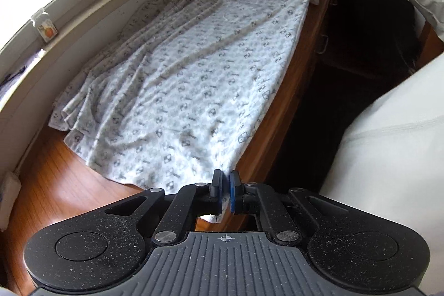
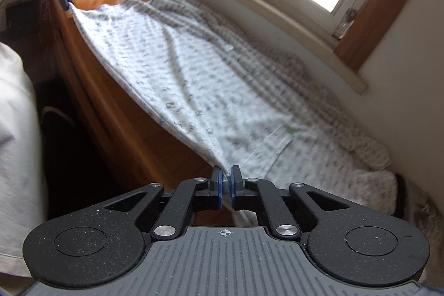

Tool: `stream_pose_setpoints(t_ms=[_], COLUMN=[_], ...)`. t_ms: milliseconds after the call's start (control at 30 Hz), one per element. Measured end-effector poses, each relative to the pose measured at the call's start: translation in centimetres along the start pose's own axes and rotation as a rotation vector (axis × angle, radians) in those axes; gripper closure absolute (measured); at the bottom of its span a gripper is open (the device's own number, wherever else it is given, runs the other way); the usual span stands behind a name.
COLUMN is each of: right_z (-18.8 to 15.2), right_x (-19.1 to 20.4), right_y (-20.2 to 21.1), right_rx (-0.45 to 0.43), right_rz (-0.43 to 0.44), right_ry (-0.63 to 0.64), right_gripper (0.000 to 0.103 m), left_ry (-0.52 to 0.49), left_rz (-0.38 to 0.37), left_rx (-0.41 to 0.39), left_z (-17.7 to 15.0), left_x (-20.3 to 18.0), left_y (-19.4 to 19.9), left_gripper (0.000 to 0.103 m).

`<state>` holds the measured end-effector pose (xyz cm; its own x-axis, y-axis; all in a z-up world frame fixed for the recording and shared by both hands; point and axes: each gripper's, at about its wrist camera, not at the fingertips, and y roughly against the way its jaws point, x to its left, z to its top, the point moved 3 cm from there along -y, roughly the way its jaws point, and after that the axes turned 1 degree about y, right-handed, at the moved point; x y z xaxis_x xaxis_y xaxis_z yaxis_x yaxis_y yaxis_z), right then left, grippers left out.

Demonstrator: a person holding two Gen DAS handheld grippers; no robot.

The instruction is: Fold clothes

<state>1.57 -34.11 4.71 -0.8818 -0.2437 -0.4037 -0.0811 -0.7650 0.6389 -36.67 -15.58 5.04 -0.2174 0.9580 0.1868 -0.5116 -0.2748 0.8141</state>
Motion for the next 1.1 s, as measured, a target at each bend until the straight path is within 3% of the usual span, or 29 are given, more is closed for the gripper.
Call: stream_pose_setpoints(t_ms=[200, 367, 600, 867, 900, 933, 967, 1000, 1100], right_z=[3.1, 4.7, 5.8, 5.6, 5.5, 5.4, 5.4, 5.4, 5.5], right_x=[-3.4, -5.9, -9.3, -9.0, -9.0, -9.0, -8.9, -8.9, -8.4], right_y=[-2.9, -7.5, -13.0, -16.4, -16.6, -16.8, -16.8, -16.5, -15.3], right_rx=[-0.032, -0.027, -0.085, -0.040, -0.029, -0.016, -0.009, -0.016, -0.068], right_rz=[-0.056, -0.096, -0.116, -0.188, -0.202, -0.222, -0.241, -0.250, -0.229], right_ry=[0.010, -0.010, -0.206, -0.257, -0.258, -0.263, -0.270, -0.284, -0.344], right_gripper=[0.097, 0.097, 0.097, 0.096, 0.095, 0.085, 0.069, 0.063, 0.059], left_ry=[0.008, 0.073, 0.176, 0.261, 0.273, 0.282, 0.286, 0.291, 0.326], left_rz=[0.059, 0.098, 0.111, 0.129, 0.132, 0.143, 0.163, 0.185, 0.225], left_rx=[-0.055, -0.069, -0.085, -0.074, -0.073, -0.070, -0.066, -0.065, -0.077], left_z=[2.1, 3.5, 5.2, 4.7, 4.5, 4.3, 4.1, 3.9, 2.8], left_x=[2.8, 7.0, 11.7, 14.2, 14.4, 14.5, 14.5, 14.5, 14.6], left_y=[1.2, -0.4, -3.5, -6.2, -6.2, -6.2, -6.2, -6.0, -5.4], left_gripper=[0.098, 0.098, 0.098, 0.098, 0.097, 0.093, 0.086, 0.074, 0.055])
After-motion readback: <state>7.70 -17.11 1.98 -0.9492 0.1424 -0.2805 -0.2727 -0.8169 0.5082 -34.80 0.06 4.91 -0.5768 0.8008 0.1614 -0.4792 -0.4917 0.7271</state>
